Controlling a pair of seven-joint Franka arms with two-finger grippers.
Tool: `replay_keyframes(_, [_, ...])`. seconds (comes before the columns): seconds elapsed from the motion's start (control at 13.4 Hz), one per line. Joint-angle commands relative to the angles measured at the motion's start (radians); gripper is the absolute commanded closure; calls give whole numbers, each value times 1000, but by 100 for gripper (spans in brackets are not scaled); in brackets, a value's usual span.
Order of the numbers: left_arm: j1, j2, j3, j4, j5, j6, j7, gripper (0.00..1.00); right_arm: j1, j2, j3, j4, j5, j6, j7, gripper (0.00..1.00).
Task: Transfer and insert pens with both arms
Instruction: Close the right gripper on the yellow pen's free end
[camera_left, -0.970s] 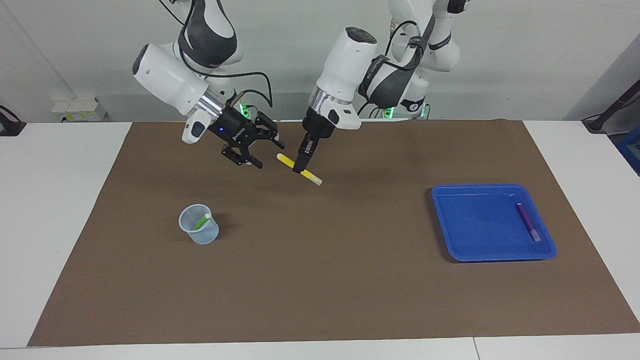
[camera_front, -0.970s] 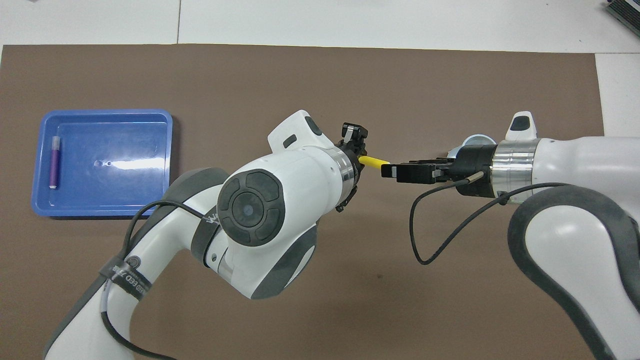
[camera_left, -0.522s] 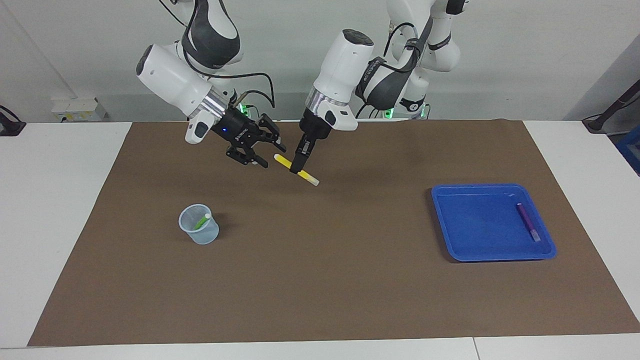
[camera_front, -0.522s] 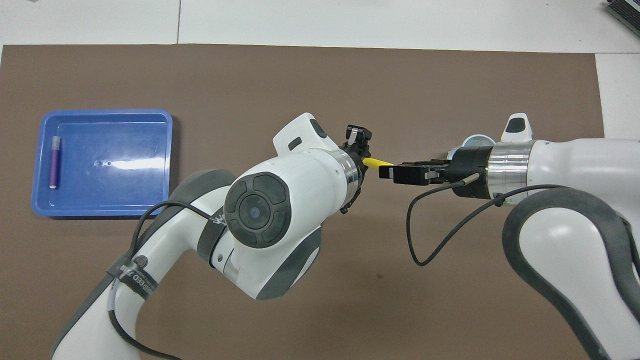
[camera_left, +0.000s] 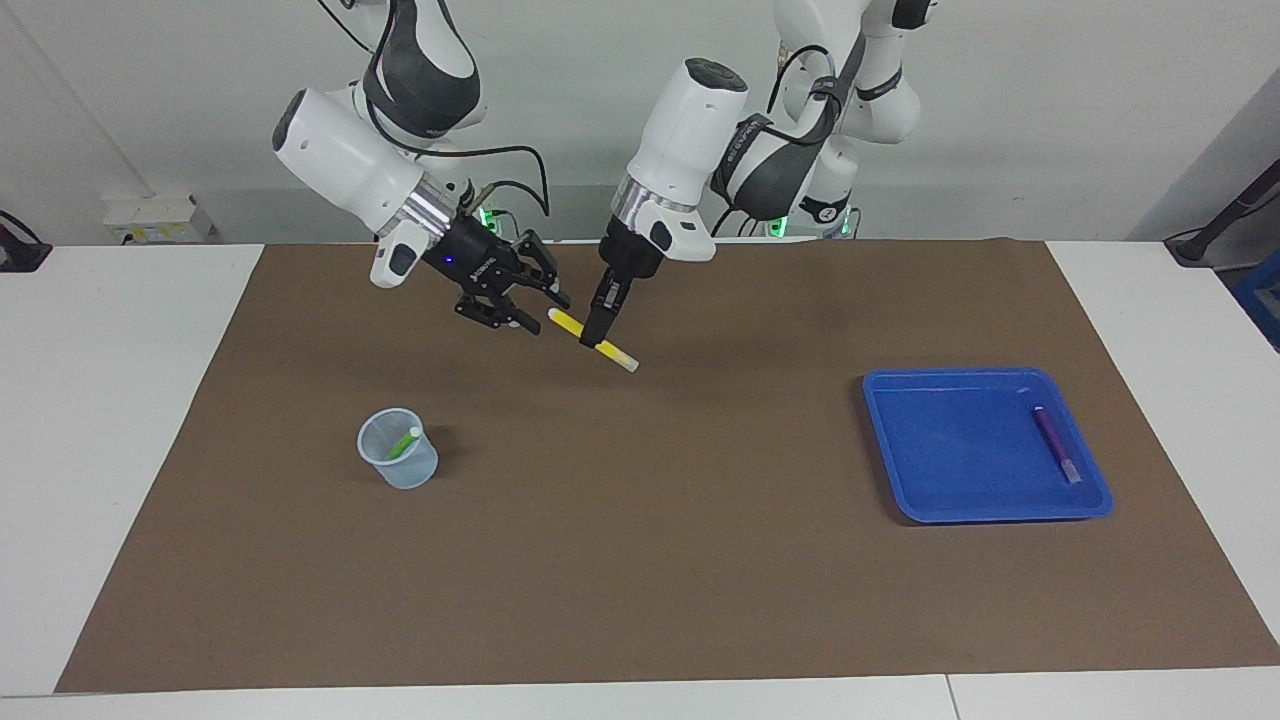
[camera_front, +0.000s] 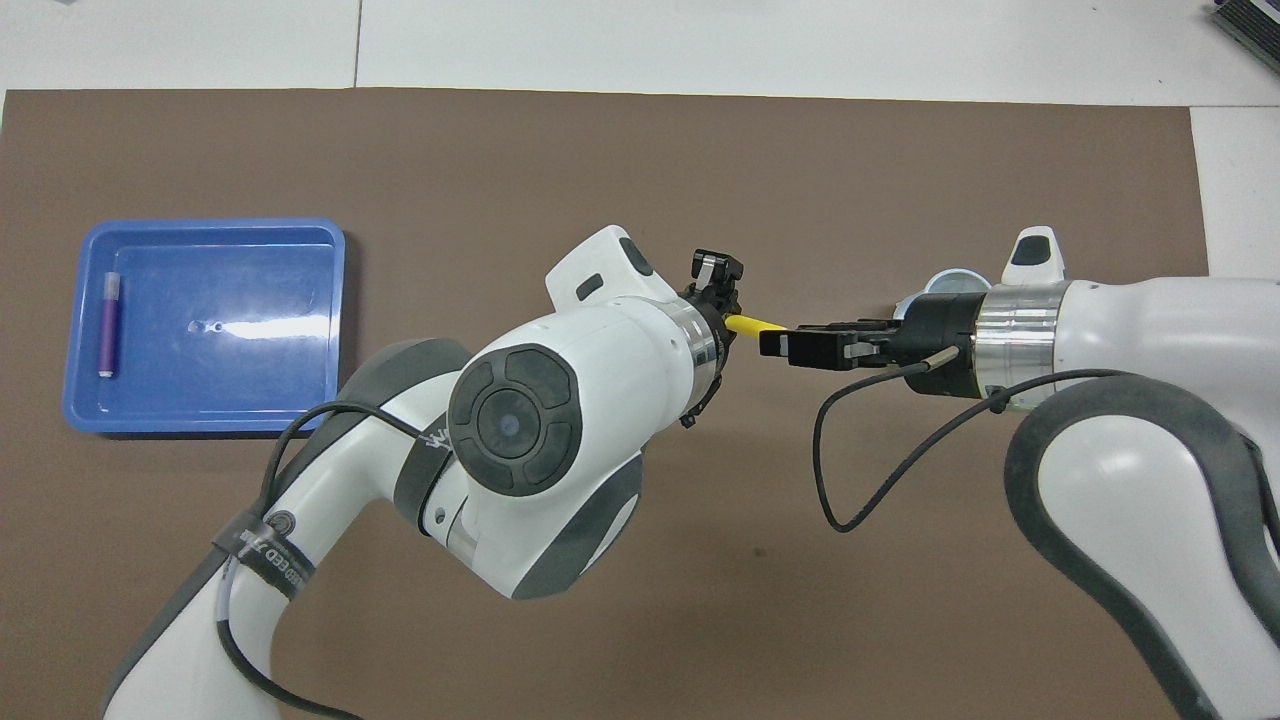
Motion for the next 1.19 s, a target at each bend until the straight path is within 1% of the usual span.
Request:
replay_keyframes(0.0, [-17, 7, 14, 9, -13, 14, -8, 100, 26, 8, 2, -4, 32, 53, -3, 45])
replay_keyframes(0.3, [-19, 13, 14, 5, -15, 69, -10, 100, 31, 8, 2, -4, 32, 71, 8, 49])
replay_keyframes(0.52, [-23, 13, 14, 3, -15, 71, -8, 100, 31, 9, 2, -4, 32, 71, 8, 52])
replay_keyframes(0.97, [-23, 13, 14, -3, -15, 71, -4, 100, 31, 12, 2, 4, 32, 69, 8, 53])
replay_keyframes(1.12, [-23, 13, 14, -3, -15, 71, -4, 100, 31, 14, 2, 5, 32, 69, 8, 56])
